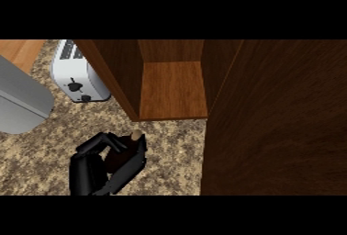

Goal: Pick up the wine, place it into the cabinet and close the cabinet

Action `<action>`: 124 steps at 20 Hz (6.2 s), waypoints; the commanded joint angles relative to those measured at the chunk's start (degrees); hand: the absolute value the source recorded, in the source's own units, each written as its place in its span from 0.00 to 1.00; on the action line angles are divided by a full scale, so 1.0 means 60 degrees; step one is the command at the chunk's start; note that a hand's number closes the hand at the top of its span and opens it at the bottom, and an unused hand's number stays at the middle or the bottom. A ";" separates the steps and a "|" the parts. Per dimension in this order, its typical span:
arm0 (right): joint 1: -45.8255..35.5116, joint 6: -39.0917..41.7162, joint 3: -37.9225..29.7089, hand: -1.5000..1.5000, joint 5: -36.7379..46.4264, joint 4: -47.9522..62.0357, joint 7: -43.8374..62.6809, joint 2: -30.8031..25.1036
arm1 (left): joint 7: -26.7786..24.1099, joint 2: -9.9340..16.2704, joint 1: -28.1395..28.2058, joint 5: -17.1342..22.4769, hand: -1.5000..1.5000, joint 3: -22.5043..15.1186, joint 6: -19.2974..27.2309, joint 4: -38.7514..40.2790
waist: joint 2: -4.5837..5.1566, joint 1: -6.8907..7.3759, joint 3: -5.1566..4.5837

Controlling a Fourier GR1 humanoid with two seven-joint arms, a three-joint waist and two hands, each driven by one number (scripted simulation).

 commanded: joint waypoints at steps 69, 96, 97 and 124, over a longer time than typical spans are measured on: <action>-0.0489 0.0137 -0.0807 0.00 -0.0790 -0.1307 0.1739 -0.0140 | -0.3456 -0.3441 -0.4399 0.3120 1.00 0.1754 -0.4959 0.3929 | 0.0001 0.0331 0.0119; 0.1503 0.0803 -0.0518 0.00 -0.0681 -0.1756 0.0457 0.0426 | -0.6807 -0.3440 -0.3792 0.3667 1.00 0.2421 -0.5134 0.6579 | -0.0024 0.0349 0.0127; 0.0726 0.1078 -0.1925 0.00 -0.2034 -0.1112 0.0638 -0.0324 | -0.6398 -0.3280 -0.4740 0.3847 1.00 0.3295 -0.5847 0.7065 | -0.0002 0.0346 0.0130; 0.1021 0.0779 -0.0685 0.00 -0.0849 -0.1113 0.0348 0.0396 | -0.8242 -0.3441 -0.7967 0.4401 1.00 0.5306 -0.6733 1.2658 | 0.0054 0.0173 0.0124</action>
